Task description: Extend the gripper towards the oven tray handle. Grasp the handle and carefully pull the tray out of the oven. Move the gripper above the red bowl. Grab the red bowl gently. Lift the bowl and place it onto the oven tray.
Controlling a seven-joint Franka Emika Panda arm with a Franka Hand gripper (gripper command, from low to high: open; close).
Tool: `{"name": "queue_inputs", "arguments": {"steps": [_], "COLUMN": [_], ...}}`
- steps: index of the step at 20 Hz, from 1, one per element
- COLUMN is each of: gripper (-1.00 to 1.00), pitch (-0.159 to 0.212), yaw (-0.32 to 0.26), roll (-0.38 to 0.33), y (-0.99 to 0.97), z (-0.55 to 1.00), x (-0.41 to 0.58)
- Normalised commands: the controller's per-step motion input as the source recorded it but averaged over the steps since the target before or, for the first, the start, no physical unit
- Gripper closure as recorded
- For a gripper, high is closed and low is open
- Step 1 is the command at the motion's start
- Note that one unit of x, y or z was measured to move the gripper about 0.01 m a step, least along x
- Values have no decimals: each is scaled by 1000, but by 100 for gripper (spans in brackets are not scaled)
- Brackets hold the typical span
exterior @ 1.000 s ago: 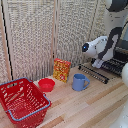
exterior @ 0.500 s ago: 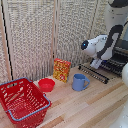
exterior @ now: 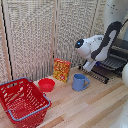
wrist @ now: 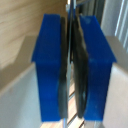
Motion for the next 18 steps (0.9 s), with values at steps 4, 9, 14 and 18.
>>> {"name": "queue_inputs", "arguments": {"steps": [4,9,14,18], "gripper": [-100,-100,-100,-100], "pitch": [28,14,0,2], "yaw": [26,70,32,0], "roll": [14,39,72,65], "y": [-74,-15,41,156], "z": [0,119,339,646], "x": [226,132,48,23]}}
